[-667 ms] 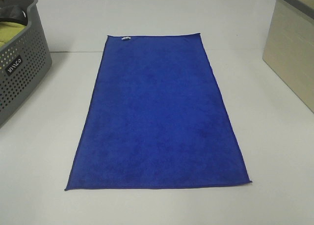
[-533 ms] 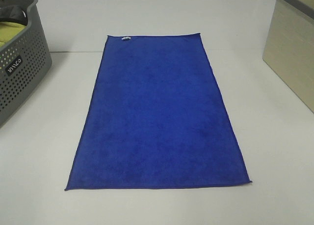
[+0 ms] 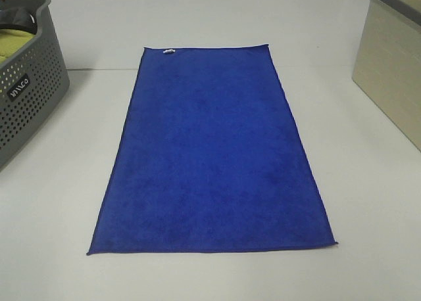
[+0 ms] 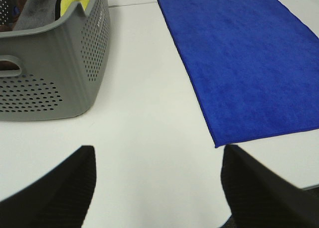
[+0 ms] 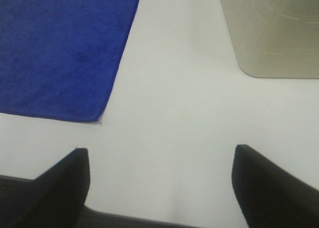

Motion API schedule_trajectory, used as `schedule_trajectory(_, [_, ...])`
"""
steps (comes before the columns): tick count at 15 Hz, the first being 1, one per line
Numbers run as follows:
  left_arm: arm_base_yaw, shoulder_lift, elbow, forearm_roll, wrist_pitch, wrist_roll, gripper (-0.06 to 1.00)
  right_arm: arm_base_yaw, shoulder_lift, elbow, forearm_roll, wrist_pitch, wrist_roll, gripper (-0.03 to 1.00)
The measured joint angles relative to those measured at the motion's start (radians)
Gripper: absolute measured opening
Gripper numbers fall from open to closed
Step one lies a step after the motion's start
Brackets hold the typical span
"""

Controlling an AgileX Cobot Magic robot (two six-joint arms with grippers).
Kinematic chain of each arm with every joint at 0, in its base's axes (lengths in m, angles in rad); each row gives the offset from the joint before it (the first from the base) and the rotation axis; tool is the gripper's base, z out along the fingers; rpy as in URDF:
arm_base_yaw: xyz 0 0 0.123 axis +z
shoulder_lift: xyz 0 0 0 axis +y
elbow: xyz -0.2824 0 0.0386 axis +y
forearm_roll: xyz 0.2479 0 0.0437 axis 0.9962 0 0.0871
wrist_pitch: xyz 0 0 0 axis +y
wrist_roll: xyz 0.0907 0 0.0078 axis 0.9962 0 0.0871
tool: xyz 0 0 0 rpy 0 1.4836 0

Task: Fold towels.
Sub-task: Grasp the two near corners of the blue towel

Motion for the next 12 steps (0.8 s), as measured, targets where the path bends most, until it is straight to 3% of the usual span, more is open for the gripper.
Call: schedule_trajectory(12, [0.0,0.0,0.0,0.0,0.0,0.0,0.68,0.0,0.0,0.0,0.0,0.0,0.0,0.76])
